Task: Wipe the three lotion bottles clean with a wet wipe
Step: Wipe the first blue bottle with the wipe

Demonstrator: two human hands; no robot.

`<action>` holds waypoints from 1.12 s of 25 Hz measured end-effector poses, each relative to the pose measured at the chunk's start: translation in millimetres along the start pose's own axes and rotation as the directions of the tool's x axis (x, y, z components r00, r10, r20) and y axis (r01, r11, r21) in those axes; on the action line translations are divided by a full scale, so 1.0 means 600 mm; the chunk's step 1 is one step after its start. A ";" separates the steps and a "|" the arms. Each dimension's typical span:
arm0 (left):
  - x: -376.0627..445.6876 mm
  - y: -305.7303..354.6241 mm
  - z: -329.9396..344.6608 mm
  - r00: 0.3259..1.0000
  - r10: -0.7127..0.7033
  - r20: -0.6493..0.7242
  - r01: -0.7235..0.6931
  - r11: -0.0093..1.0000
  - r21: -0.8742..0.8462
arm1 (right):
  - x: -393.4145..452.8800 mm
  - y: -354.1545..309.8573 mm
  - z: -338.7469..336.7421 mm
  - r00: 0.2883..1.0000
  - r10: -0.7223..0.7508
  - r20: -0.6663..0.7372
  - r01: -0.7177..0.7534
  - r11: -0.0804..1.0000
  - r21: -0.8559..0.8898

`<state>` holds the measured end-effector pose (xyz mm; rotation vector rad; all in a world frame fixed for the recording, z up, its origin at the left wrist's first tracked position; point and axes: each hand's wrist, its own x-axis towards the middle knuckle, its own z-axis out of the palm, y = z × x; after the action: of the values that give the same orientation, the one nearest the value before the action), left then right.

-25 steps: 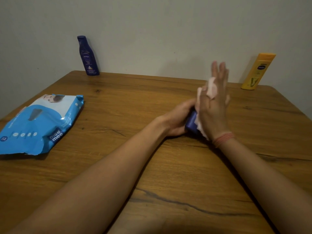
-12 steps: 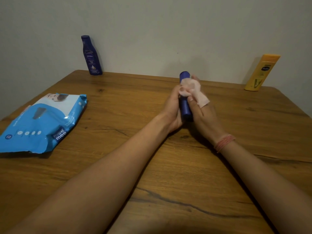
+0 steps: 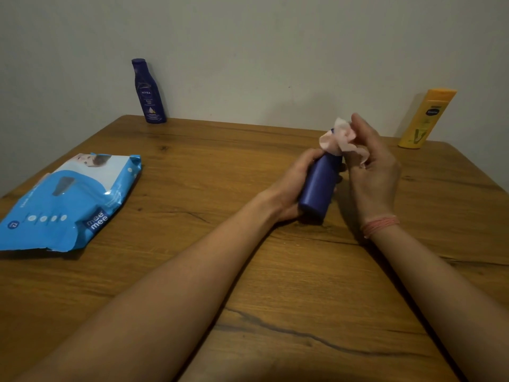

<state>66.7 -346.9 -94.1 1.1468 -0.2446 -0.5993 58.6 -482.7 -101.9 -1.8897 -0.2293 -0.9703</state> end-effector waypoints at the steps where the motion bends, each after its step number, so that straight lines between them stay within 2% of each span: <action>1: 0.002 0.000 -0.004 0.999 0.031 -0.006 -0.031 0.997 -0.068 | -0.007 -0.004 0.005 1.000 -0.021 0.018 0.022 0.999 -0.026; 2: 0.006 0.002 -0.011 0.997 0.050 -0.061 -0.059 0.986 -0.156 | -0.014 -0.021 0.012 0.993 -0.085 0.081 0.090 0.994 -0.061; 4: 0.003 0.013 -0.025 0.984 0.024 -0.178 -0.079 0.947 -0.311 | -0.035 -0.050 0.033 0.924 -0.263 0.277 0.310 0.941 -0.140; 6: 0.004 0.020 -0.044 0.955 0.048 -0.294 -0.161 0.913 -0.375 | -0.045 -0.055 0.048 0.865 -0.321 0.386 0.397 0.908 -0.136; 7: 0.005 0.024 -0.050 0.950 0.067 -0.304 -0.194 0.891 -0.410 | -0.044 -0.054 0.050 0.873 -0.309 0.378 0.380 0.916 -0.131; 9: 0.001 0.026 -0.046 0.975 0.061 -0.215 -0.141 0.913 -0.382 | -0.039 -0.046 0.045 0.926 -0.225 0.304 0.274 0.953 -0.130; 12: -0.003 0.014 -0.029 0.998 0.001 -0.059 -0.003 1.000 -0.027 | -0.017 -0.025 0.020 0.991 -0.048 0.123 0.066 0.987 -0.147; 14: -0.002 0.008 -0.024 0.999 -0.040 -0.004 0.040 0.997 0.068 | 0.000 -0.012 0.002 1.000 0.017 0.011 -0.016 0.992 -0.126; 16: -0.002 0.010 -0.025 0.999 -0.042 0.010 0.041 0.998 0.039 | 0.001 -0.008 -0.003 1.000 -0.024 0.019 0.026 0.986 -0.165; 18: 0.002 0.010 -0.031 0.999 0.033 -0.036 -0.035 0.997 -0.068 | -0.011 -0.016 0.011 0.979 -0.114 0.170 0.146 0.972 -0.186; 21: 0.008 0.023 -0.047 0.977 0.038 -0.209 -0.125 0.898 -0.421 | -0.034 -0.040 0.035 0.868 -0.255 0.426 0.320 0.943 -0.088; 23: 0.014 0.029 -0.062 0.938 0.049 -0.343 -0.226 0.836 -0.500 | -0.037 -0.044 0.040 0.811 -0.313 0.494 0.375 0.927 -0.029; 25: 0.013 0.030 -0.062 0.959 0.061 -0.278 -0.188 0.870 -0.457 | -0.035 -0.037 0.039 0.840 -0.301 0.451 0.363 0.930 -0.057; 28: 0.002 0.015 -0.041 0.996 0.052 -0.079 -0.062 0.989 -0.135 | -0.019 -0.018 0.026 0.959 -0.182 0.217 0.216 0.966 -0.143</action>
<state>82.1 -326.2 -96.1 1.0233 -0.1685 -0.5137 53.6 -461.6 -105.9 -2.1525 -0.4814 -0.9543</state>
